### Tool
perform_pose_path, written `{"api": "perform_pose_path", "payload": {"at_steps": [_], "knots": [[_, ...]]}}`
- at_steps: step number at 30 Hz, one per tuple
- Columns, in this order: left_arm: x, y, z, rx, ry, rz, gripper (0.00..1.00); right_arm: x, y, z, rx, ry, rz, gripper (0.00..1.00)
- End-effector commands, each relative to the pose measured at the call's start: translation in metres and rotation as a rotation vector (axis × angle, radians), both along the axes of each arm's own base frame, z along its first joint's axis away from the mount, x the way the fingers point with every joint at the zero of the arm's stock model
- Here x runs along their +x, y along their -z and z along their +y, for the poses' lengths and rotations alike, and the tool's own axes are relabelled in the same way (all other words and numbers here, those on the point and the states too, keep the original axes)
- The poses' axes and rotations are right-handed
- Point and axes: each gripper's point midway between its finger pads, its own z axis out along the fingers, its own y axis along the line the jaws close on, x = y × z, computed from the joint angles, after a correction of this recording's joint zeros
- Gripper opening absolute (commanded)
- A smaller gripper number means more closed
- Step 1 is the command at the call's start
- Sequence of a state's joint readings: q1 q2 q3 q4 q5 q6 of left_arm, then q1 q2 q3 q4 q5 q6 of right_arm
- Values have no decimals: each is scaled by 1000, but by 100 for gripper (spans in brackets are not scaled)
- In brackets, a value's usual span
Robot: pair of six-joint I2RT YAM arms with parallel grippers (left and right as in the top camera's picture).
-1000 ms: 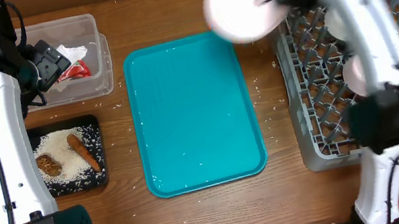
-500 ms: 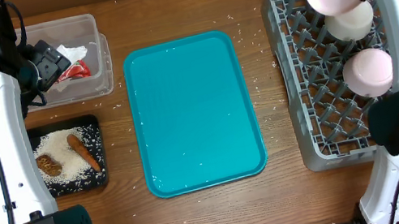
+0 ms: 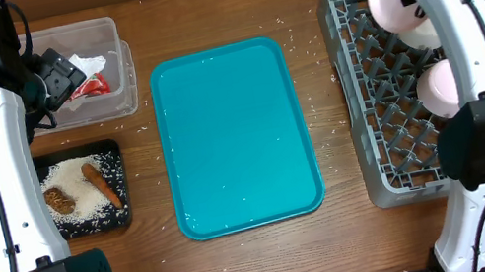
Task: Sort waste into correct bins and load items into the dishwasher
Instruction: 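Lift the plate and set it upright in the dish rack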
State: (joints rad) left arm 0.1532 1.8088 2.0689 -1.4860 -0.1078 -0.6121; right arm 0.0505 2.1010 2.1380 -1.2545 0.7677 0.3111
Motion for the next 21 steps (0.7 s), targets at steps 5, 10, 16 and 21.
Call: {"api": "perform_pose_path", "payload": {"at_steps": [5, 10, 16, 21], "knots": [[0, 4, 0, -8, -17, 10, 100, -2, 10, 4, -68, 11, 3, 4], [0, 4, 0, -8, -17, 10, 100, -4, 1, -5, -140, 42, -7, 4], [0, 4, 0, -8, -17, 10, 100, -3, -12, -10, -184, 61, -37, 4], [0, 4, 0, -8, -17, 10, 100, -1, -7, -5, -150, 38, -30, 4]]}}
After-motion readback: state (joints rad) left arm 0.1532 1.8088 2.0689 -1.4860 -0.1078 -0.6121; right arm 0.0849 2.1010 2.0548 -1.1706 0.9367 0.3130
